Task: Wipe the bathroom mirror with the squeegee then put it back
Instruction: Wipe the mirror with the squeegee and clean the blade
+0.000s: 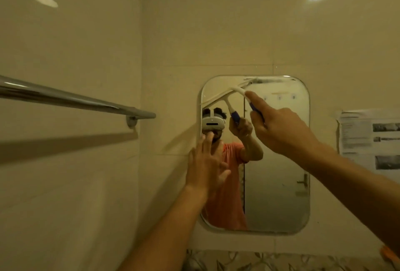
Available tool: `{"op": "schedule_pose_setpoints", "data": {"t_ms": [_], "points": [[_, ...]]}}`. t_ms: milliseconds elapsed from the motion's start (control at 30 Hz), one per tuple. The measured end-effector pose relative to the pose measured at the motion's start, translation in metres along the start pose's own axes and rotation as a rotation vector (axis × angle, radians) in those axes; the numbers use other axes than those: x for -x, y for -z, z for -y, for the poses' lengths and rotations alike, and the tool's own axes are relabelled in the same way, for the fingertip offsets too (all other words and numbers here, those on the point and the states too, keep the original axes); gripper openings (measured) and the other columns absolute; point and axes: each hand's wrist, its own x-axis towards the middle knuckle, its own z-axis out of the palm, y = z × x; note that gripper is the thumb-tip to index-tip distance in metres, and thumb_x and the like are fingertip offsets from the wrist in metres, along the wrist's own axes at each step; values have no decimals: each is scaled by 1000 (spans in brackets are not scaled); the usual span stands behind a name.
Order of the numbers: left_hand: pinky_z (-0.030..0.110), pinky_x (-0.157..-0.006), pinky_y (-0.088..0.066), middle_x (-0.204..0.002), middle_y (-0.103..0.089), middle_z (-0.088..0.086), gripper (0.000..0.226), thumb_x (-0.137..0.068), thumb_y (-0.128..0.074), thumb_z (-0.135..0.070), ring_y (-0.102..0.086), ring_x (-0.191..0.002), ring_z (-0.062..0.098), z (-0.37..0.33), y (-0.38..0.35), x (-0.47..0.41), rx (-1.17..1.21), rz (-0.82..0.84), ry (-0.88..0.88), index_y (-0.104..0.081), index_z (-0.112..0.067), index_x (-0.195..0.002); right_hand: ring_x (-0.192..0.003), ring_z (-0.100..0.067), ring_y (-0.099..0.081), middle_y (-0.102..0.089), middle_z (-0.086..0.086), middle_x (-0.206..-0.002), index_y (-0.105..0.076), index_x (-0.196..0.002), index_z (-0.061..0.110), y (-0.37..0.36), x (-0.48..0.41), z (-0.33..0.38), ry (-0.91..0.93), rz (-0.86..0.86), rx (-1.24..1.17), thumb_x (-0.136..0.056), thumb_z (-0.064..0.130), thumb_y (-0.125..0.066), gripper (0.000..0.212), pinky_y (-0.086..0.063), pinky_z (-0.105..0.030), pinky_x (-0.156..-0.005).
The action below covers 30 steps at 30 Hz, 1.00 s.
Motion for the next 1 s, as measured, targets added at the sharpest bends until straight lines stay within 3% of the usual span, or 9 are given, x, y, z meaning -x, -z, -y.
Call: {"op": "schedule_pose_setpoints", "data": {"t_ms": [167,367,567,733,1000], "points": [[54,-103,-44,-153,-32,12,87,-71,-75,-66,-29,-144,37,-12,2,-11,-10,-44,9,-48,-25,-143,-47,-18,-54,-53,-2,-61,-15,-158,41,-3,-44,13,81,-31,102,-110,40,-30,51,-40,-27,-41],[57,-110,-38,-156,-29,14,94,-70,-80,-62,-27,-145,41,-21,-2,-23,-63,13,-6,-43,-25,-148,-54,-22,-60,-58,-6,-68,-12,-158,42,-16,-59,19,95,-15,153,-110,40,-29,51,-59,-38,-53],[56,-101,-44,-150,-34,16,93,-66,-85,-49,-37,-136,41,-18,-13,-21,-109,67,1,-45,-25,-147,-55,-21,-58,-54,-6,-70,-6,-158,42,-30,-66,15,84,-25,203,-110,43,-28,53,-55,-33,-51],[57,-95,-47,-147,-40,19,92,-62,-87,-44,-42,-133,43,-18,-17,-22,-160,89,3,-50,-23,-144,-55,-23,-59,-56,-8,-71,2,-157,44,-38,-66,13,104,-38,223,-110,40,-28,55,-59,-38,-54],[61,-99,-43,-150,-40,20,91,-68,-83,-47,-40,-136,45,-18,-18,-25,-217,114,2,-46,-24,-148,-57,-24,-59,-53,-7,-72,4,-154,43,-42,-59,20,72,-19,160,-102,34,-51,76,-58,-37,-54]]}}
